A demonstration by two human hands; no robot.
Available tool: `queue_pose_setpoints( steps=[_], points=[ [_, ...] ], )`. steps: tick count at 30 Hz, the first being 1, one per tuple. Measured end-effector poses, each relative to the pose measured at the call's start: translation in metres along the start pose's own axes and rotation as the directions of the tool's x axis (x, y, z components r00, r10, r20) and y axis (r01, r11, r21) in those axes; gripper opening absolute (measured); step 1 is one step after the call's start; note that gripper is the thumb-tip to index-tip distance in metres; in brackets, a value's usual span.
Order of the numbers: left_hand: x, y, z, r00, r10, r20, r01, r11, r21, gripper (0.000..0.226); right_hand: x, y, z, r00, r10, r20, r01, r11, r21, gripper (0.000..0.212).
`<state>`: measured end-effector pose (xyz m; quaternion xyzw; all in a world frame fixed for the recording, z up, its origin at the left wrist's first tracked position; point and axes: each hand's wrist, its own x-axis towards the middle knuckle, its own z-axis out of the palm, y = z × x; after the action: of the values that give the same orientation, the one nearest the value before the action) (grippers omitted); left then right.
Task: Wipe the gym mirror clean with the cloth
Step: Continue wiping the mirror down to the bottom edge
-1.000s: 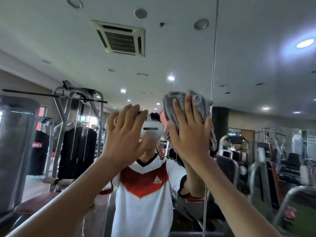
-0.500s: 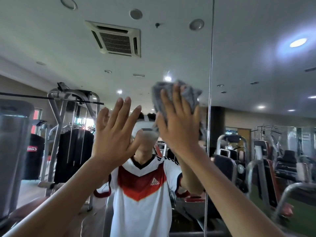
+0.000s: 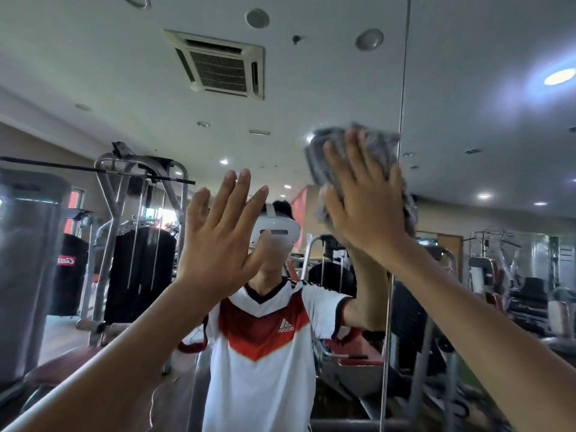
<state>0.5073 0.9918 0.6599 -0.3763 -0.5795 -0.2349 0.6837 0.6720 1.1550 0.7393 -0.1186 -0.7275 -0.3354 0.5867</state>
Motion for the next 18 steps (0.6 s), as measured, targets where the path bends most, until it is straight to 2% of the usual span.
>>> queue_pose_setpoints(
  steps=[2, 3, 4, 5, 6, 8, 11, 13, 15, 17, 18],
  points=[
    [-0.001, 0.000, 0.001, 1.000, 0.004, -0.008, -0.004, 1.000, 0.001, 0.062, -0.033, 0.007, -0.001, 0.956, -0.283, 0.082, 0.285, 0.958, -0.018, 0.061],
    [-0.002, 0.001, 0.001, 1.000, 0.007, -0.010, -0.007, 1.000, 0.000, 0.062, -0.042, 0.020, -0.005, 0.938, -0.324, 0.122, 0.330, 0.943, -0.034, 0.062],
    [-0.002, 0.001, 0.002, 1.000, 0.010, -0.011, -0.010, 1.000, 0.003, 0.063, -0.041, 0.037, -0.009, 0.948, -0.283, 0.144, 0.291, 0.956, -0.044, 0.063],
    [-0.002, 0.002, 0.003, 1.000, 0.009, -0.011, -0.009, 1.000, 0.013, 0.063, -0.033, 0.055, -0.014, 0.972, -0.183, 0.146, 0.191, 0.981, -0.043, 0.064],
    [-0.002, 0.002, 0.003, 1.000, 0.008, -0.008, -0.008, 1.000, 0.022, 0.063, -0.019, 0.070, -0.019, 0.989, -0.049, 0.142, 0.054, 0.998, -0.034, 0.064],
    [-0.002, 0.002, 0.004, 1.000, 0.005, -0.006, -0.005, 1.000, 0.027, 0.064, 0.017, 0.087, -0.026, 0.974, 0.183, 0.131, -0.183, 0.983, -0.007, 0.065],
    [-0.002, 0.001, 0.003, 1.000, 0.015, -0.027, -0.015, 1.000, 0.013, 0.062, 0.055, 0.063, -0.023, 0.953, 0.296, 0.068, -0.297, 0.955, -0.005, 0.064],
    [-0.002, 0.000, 0.002, 0.999, 0.014, -0.036, -0.014, 1.000, -0.004, 0.061, 0.050, 0.031, -0.015, 0.974, 0.226, 0.025, -0.226, 0.974, -0.011, 0.061],
    [-0.002, -0.001, 0.002, 0.999, 0.012, -0.037, -0.013, 1.000, -0.018, 0.061, 0.021, 0.008, -0.008, 0.999, 0.012, 0.049, -0.010, 0.999, -0.036, 0.061],
    [-0.004, 0.000, 0.001, 0.999, 0.008, -0.036, -0.009, 1.000, -0.018, 0.061, -0.015, 0.010, -0.005, 0.964, -0.244, 0.107, 0.249, 0.968, -0.043, 0.063],
    [-0.004, 0.001, 0.002, 0.999, 0.009, -0.037, -0.010, 1.000, -0.014, 0.062, -0.024, 0.020, -0.006, 0.946, -0.299, 0.124, 0.306, 0.951, -0.035, 0.063]
  ],
)
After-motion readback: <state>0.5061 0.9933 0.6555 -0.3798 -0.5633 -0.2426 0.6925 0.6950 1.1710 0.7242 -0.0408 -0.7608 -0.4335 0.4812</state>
